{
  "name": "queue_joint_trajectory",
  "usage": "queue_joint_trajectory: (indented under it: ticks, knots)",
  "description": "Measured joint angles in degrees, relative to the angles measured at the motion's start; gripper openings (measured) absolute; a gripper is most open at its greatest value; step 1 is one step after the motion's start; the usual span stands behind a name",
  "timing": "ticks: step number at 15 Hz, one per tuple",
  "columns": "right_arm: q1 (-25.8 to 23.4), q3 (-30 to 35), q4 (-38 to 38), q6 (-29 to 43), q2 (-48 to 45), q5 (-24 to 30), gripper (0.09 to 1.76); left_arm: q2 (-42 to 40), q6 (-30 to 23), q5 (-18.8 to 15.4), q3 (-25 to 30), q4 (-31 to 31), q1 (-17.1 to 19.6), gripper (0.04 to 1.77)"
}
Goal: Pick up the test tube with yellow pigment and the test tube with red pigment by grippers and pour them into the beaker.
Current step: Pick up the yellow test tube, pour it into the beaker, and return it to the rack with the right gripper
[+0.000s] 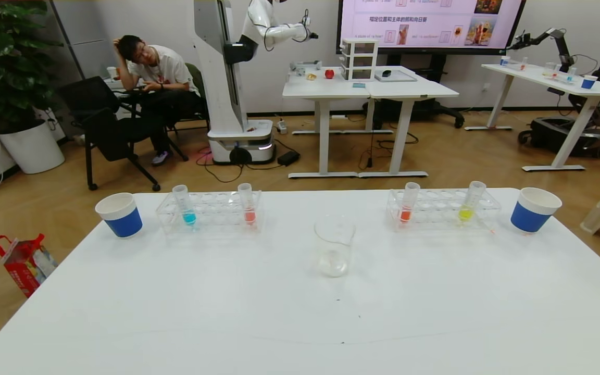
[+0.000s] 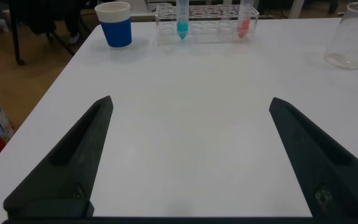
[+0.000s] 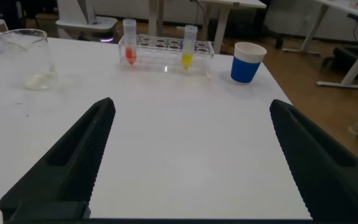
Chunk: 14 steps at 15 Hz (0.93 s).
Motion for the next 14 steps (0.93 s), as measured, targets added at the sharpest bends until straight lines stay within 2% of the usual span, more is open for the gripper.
queue_joint_trajectory:
  ticks: [5,10,14]
  knots:
    - [4.0,-6.7,-8.9,0.1,17.6,0.5,1.74,0.0,0.0,0.0,0.0,0.0,0.0,1.75]
    - [4.6,-10.7,-28.1,1.0,43.1,0.8,1.74,0.0,0.0,0.0,0.0,0.0,0.0,1.75]
    - [1.7,-15.2,-41.3,4.2,63.7,4.1,1.74,0.0,0.0,0.0,0.0,0.0,0.0,1.75]
